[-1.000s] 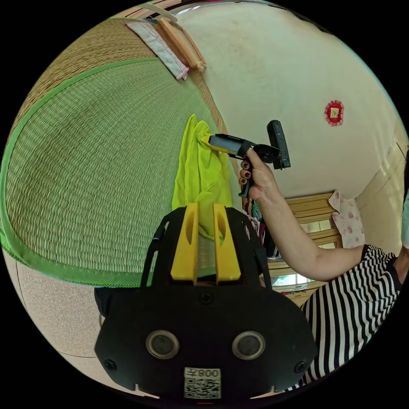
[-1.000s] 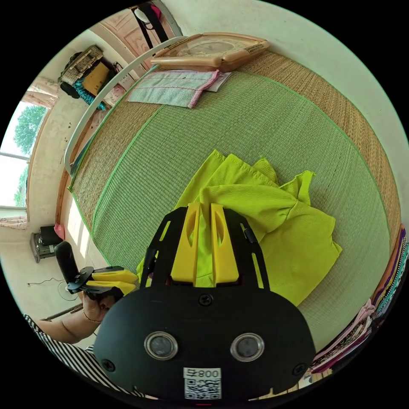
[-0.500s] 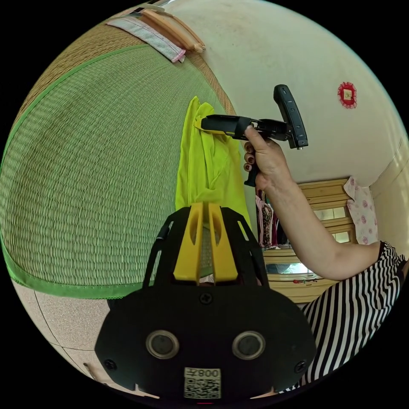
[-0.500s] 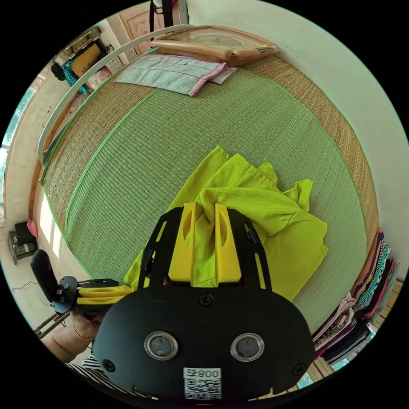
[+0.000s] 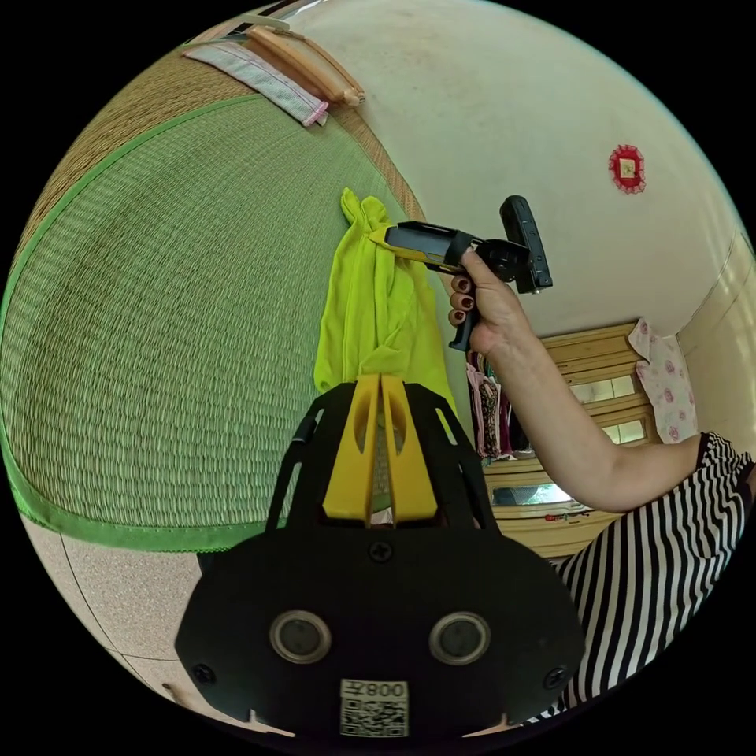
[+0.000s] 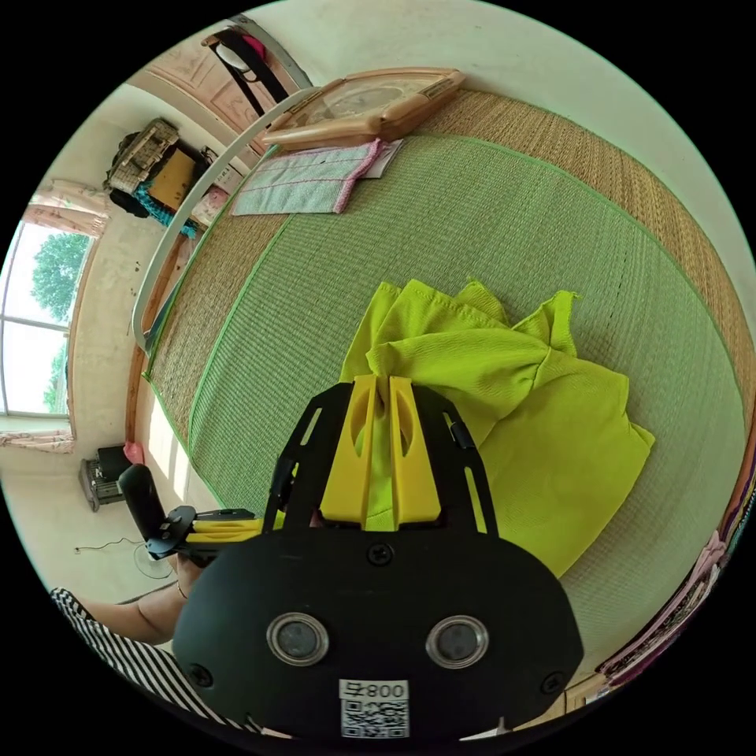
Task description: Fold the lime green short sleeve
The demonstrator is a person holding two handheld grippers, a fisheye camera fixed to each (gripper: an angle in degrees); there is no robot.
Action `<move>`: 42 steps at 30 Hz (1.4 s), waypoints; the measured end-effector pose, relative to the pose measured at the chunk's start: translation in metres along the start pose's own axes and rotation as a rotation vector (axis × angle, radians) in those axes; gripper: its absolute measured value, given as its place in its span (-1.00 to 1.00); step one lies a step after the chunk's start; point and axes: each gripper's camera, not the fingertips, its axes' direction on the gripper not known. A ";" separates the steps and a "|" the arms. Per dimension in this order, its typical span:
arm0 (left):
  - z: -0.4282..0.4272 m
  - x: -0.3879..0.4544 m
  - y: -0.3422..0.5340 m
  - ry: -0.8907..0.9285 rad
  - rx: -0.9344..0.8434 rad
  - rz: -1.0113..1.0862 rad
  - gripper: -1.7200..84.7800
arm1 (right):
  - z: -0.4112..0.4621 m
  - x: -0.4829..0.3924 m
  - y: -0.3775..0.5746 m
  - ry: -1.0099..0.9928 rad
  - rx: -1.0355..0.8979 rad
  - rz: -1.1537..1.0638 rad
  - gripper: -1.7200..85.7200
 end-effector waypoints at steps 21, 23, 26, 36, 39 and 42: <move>0.010 0.018 0.003 0.007 0.001 0.042 -0.96 | 0.018 -0.012 -0.001 0.085 -0.055 -0.047 -0.80; 0.010 0.018 0.003 0.011 0.000 0.040 -0.96 | 0.021 -0.020 -0.001 0.156 -0.055 -0.053 -0.83; 0.011 0.019 0.002 0.012 -0.002 0.038 -0.96 | 0.022 -0.025 0.002 0.210 -0.055 -0.068 -0.86; 0.007 0.023 0.003 0.021 0.017 0.047 -0.96 | 0.010 0.004 0.013 0.113 -0.040 -0.038 -0.94; 0.005 0.028 0.003 0.013 0.026 0.069 -0.96 | -0.001 0.018 0.020 0.051 -0.017 -0.015 -0.95; -0.003 0.035 0.005 0.011 0.057 0.092 -0.96 | -0.018 0.027 0.027 -0.005 0.027 0.000 -0.95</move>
